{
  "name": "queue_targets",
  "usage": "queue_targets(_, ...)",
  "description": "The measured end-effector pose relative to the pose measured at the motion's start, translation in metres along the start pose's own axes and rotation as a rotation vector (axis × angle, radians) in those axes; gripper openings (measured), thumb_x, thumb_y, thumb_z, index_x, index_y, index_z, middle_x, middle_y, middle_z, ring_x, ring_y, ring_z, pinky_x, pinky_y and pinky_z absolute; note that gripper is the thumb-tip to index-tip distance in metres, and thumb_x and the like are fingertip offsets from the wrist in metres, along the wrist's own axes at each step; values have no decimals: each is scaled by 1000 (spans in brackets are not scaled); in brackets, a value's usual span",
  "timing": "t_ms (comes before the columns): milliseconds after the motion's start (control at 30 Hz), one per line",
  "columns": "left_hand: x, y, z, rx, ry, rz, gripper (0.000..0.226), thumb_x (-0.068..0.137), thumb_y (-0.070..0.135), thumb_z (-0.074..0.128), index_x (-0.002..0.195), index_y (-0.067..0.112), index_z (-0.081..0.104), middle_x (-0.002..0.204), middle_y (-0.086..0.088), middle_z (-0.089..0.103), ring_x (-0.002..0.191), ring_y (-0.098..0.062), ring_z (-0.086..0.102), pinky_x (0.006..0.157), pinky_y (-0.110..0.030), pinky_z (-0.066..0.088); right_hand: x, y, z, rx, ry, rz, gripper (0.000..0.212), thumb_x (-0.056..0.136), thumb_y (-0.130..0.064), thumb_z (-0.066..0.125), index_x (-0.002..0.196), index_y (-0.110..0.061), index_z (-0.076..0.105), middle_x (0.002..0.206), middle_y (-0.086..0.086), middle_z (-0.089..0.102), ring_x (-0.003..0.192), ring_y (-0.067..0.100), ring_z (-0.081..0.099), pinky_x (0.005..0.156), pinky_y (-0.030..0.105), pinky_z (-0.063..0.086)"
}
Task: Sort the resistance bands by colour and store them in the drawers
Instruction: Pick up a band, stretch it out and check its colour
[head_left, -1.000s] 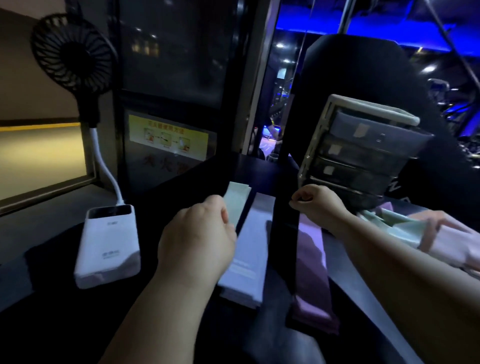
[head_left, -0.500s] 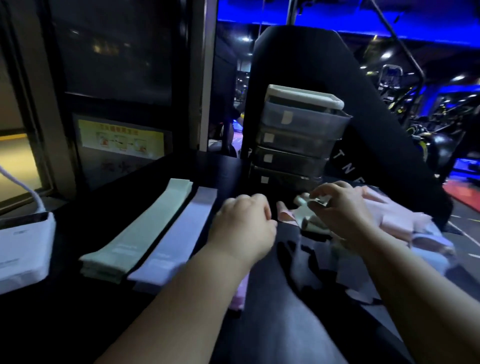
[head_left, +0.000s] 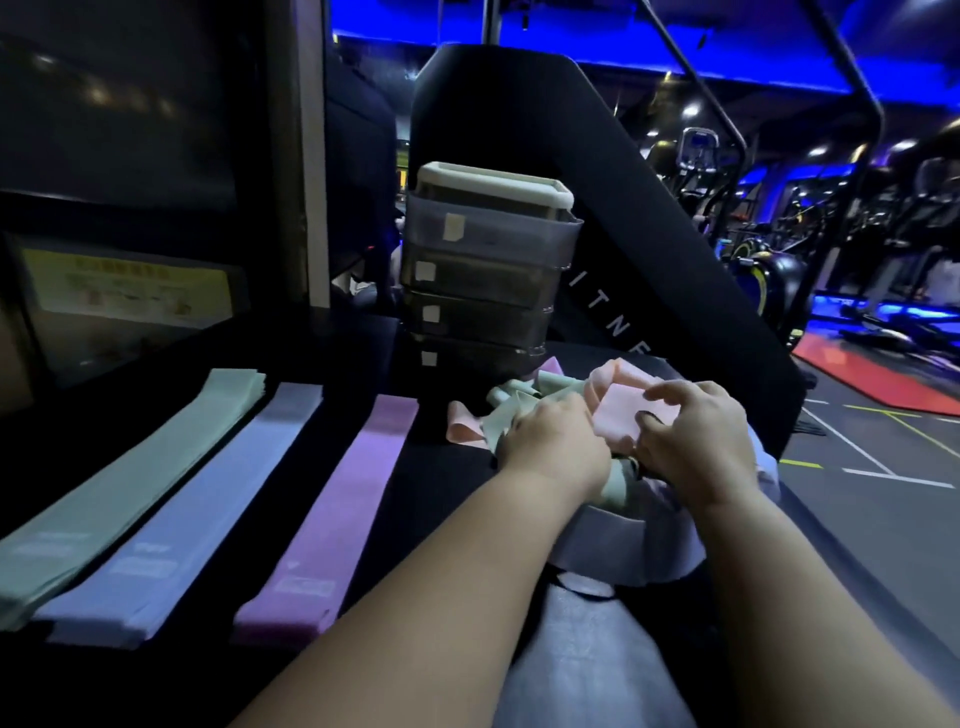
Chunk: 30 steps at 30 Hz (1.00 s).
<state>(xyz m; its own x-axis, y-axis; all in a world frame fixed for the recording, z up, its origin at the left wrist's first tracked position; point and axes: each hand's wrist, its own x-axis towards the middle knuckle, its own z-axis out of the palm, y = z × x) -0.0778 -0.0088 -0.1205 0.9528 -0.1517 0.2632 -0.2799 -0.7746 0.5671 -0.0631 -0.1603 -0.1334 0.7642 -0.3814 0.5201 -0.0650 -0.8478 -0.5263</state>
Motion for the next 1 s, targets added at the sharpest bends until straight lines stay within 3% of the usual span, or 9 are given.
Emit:
queue_targets(233,6,-19,24,-191,-38,-16,21,91,29,56,110,23,58,117,-2,61,114,-27,53,98,-39,46,10,7,4,-214,-172,98,43,75,-55,68,102,-22,63,112,4,52,113,29,48,92,47,46)
queue_targets(367,5,-25,26,-307,-19,-19,18,88,25,61,105,21,60,111,0,62,111,-24,55,99,-37,45,8,4,6,-259,-136,79,26,79,-46,67,98,-28,68,114,1,56,114,28,47,89,41,41)
queue_targets(533,5,-29,26,-411,-14,-51,26,88,25,64,113,19,61,112,2,63,108,-18,57,95,-28,45,5,4,8,-233,-47,4,18,86,-37,61,99,-32,73,112,3,61,110,31,48,91,41,42)
queue_targets(633,4,-30,26,-478,-28,-73,28,88,25,65,115,18,61,109,2,63,105,-18,60,94,-28,48,5,2,9,-194,0,17,33,84,-43,64,113,-29,67,117,4,58,116,30,46,95,42,40)
queue_targets(733,3,-31,26,-465,-36,-78,30,89,26,64,118,18,60,111,2,62,106,-18,59,93,-26,46,2,-1,11,-259,-102,43,54,80,-61,61,125,-31,56,126,3,50,122,29,40,97,43,35)
queue_targets(800,2,-31,25,-458,-44,-89,31,90,28,64,119,18,59,112,3,62,108,-17,58,94,-25,45,0,-4,12,-322,-167,23,49,75,-68,61,110,-34,62,122,0,50,119,27,39,94,42,34)
queue_targets(867,2,-31,26,-458,-46,-103,31,90,29,63,119,19,60,112,5,62,109,-18,59,95,-27,46,-1,-7,10,-337,-163,-6,30,78,-61,64,95,-37,68,119,-5,51,118,25,39,93,40,34)
queue_targets(933,3,-31,26,-454,-47,-110,30,90,31,63,118,21,61,111,6,63,109,-18,59,95,-28,47,0,-8,10,-354,-129,-38,19,83,-52,63,93,-38,71,121,-7,53,121,24,38,94,38,33)
queue_targets(1000,4,-31,26,-450,-51,-116,33,89,31,63,121,21,60,116,5,63,111,-18,58,98,-29,46,0,-8,12,-344,-113,-35,27,81,-59,63,94,-37,70,118,-7,54,120,24,39,96,39,32)
